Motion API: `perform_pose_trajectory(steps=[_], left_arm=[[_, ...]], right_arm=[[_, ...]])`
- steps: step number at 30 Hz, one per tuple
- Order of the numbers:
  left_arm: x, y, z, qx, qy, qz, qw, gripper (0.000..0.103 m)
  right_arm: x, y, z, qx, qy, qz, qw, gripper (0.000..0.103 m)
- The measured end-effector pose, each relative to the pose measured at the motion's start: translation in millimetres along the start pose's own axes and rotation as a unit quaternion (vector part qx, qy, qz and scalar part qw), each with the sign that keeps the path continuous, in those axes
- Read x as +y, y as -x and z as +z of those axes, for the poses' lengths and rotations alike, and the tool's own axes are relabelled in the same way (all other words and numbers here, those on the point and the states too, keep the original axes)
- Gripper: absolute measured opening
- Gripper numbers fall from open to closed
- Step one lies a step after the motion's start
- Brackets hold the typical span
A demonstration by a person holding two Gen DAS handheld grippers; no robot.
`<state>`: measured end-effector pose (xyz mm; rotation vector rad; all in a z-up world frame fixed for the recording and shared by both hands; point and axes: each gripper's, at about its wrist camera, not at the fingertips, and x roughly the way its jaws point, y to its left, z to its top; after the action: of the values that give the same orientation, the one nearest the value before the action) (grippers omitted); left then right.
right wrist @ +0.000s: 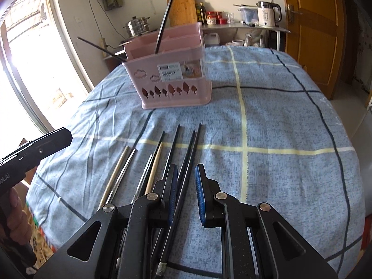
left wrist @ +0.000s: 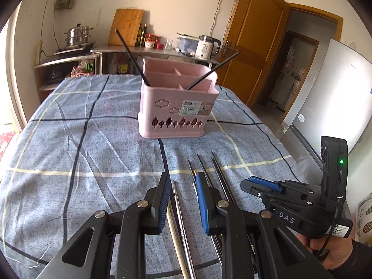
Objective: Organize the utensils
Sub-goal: 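Move both open tools back down to the remaining chopsticks, then close the left tool on a black chopstick while the right tool grasps another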
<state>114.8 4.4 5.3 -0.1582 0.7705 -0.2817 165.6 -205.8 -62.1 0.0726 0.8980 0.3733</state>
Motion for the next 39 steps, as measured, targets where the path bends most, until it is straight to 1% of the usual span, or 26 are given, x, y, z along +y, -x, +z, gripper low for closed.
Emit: perform_pose_trajectory(steps=[5, 10, 18, 21, 26, 30, 34, 36, 37, 38, 39], left_arm=[[3, -26, -1, 0.026, 0.006, -0.004, 0.9996, 0.022], [3, -43, 0, 0.041, 0.005, -0.006, 0.9991, 0.022], [-2, -73, 1, 0.074, 0.005, -0.009, 0.9972, 0.022], [-6, -87, 3, 0.087, 0.0, -0.008, 0.9962, 0.022], [-13, -109, 9, 0.106, -0.007, -0.004, 0.9944, 0.022], [-13, -124, 15, 0.115, 0.003, -0.002, 0.9934, 0.022], [-14, -132, 21, 0.118, 0.005, 0.006, 0.993, 0.022], [-16, -140, 23, 0.125, 0.003, 0.015, 0.9921, 0.022], [-18, -142, 25, 0.122, -0.003, 0.023, 0.9922, 0.021], [-22, -143, 25, 0.123, -0.014, 0.033, 0.9917, 0.02], [-25, -144, 25, 0.124, -0.025, 0.045, 0.991, 0.013]], right_arm=[[-1, -23, 1, 0.023, -0.004, -0.003, 1.0, 0.016], [-3, -35, 2, 0.038, -0.005, -0.014, 0.999, 0.016], [-4, -39, 6, 0.04, 0.0, -0.022, 0.999, 0.016], [-4, -37, 5, 0.043, 0.009, -0.032, 0.999, 0.014], [-9, -34, 4, 0.045, 0.002, -0.03, 0.999, 0.012], [-14, -32, 4, 0.046, -0.005, -0.027, 0.999, 0.011], [-16, -33, 4, 0.046, -0.007, -0.027, 0.999, 0.011], [-17, -33, 4, 0.046, -0.007, -0.026, 0.999, 0.011], [-17, -33, 4, 0.046, -0.008, -0.025, 0.999, 0.011], [-17, -33, 4, 0.046, -0.008, -0.025, 0.999, 0.011], [-17, -33, 4, 0.046, -0.008, -0.025, 0.999, 0.011]])
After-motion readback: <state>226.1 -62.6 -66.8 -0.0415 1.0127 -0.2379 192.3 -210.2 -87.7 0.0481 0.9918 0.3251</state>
